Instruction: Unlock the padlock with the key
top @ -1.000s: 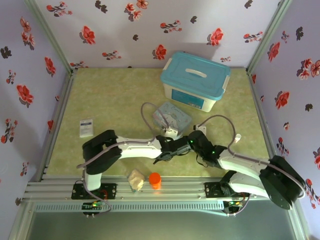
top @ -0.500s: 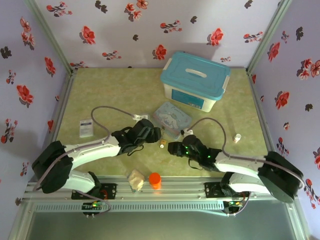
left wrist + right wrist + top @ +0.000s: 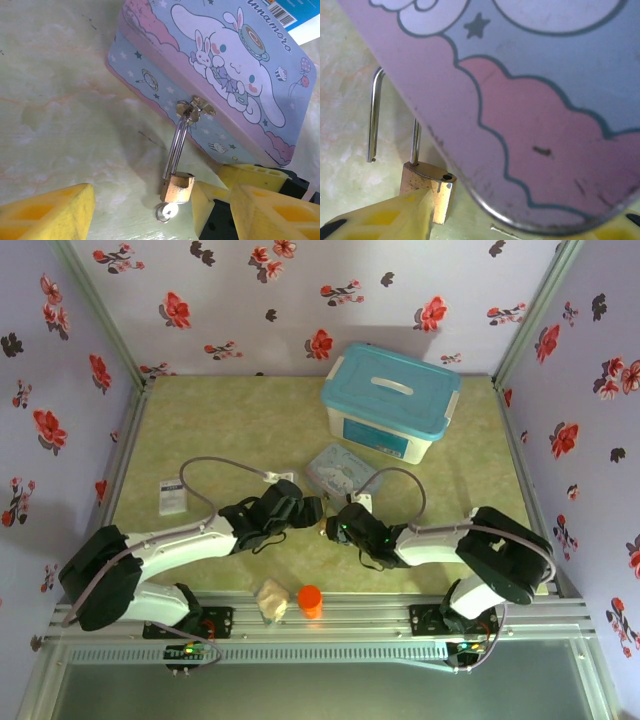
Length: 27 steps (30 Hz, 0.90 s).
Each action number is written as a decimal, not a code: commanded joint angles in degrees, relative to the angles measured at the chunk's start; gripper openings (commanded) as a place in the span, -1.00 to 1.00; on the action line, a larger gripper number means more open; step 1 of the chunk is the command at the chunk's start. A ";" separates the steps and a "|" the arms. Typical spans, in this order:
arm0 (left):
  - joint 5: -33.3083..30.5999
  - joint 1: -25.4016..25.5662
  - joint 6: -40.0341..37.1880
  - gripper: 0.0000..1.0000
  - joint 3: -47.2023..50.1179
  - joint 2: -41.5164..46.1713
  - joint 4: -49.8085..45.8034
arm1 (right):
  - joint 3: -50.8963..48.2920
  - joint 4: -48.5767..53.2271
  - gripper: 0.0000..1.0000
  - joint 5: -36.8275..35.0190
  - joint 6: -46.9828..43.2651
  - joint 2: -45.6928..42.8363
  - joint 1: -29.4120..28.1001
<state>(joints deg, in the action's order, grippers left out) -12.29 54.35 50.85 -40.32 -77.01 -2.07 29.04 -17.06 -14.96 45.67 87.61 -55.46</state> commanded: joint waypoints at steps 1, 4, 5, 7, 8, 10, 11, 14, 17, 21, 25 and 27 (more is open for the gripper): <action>0.39 -0.56 0.66 0.44 0.76 0.60 1.36 | 2.62 -3.04 0.10 -0.36 0.65 3.63 -0.09; 0.30 -0.71 0.48 0.44 0.93 0.45 1.38 | 3.64 -3.17 0.07 -0.24 0.83 5.75 -0.15; 0.32 -0.81 0.50 0.44 0.98 0.49 1.41 | 3.91 -3.22 0.07 0.01 0.92 6.34 -0.12; 0.34 -0.99 0.42 0.43 1.18 0.63 1.36 | 3.38 -5.04 0.06 0.73 1.84 6.72 -0.17; 0.34 -1.07 0.39 0.43 1.19 0.62 1.32 | 2.79 -6.45 0.06 1.02 2.26 6.53 -0.24; 0.37 -1.37 0.30 0.43 1.38 0.81 1.20 | 2.33 -7.11 0.05 1.79 2.79 5.18 -0.22; 0.34 -1.39 0.35 0.43 1.46 0.97 1.25 | 2.49 -6.41 0.05 1.86 3.09 4.38 -0.27; 0.37 -1.61 0.30 0.43 1.63 1.36 1.34 | 2.65 -5.41 0.05 2.08 3.33 1.73 -0.84; 0.34 -2.02 0.30 0.43 1.73 1.86 1.29 | 3.74 -3.49 0.10 0.84 3.34 1.35 -1.52; 0.34 -2.76 0.01 0.43 1.80 2.80 1.16 | 6.85 -0.23 0.13 -1.08 3.38 4.92 -1.54; 0.34 -3.27 -0.27 0.43 1.98 3.95 0.53 | 8.71 0.60 0.12 -2.64 3.15 8.34 -1.49; 0.33 -3.54 -0.31 0.43 2.17 4.31 0.27 | 9.53 0.45 0.11 -2.57 2.69 9.36 -1.51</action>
<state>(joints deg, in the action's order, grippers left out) -11.90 51.44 50.85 -39.13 -74.15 -1.28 37.06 -18.37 -15.27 48.27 95.31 -56.69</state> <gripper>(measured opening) 0.715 0.559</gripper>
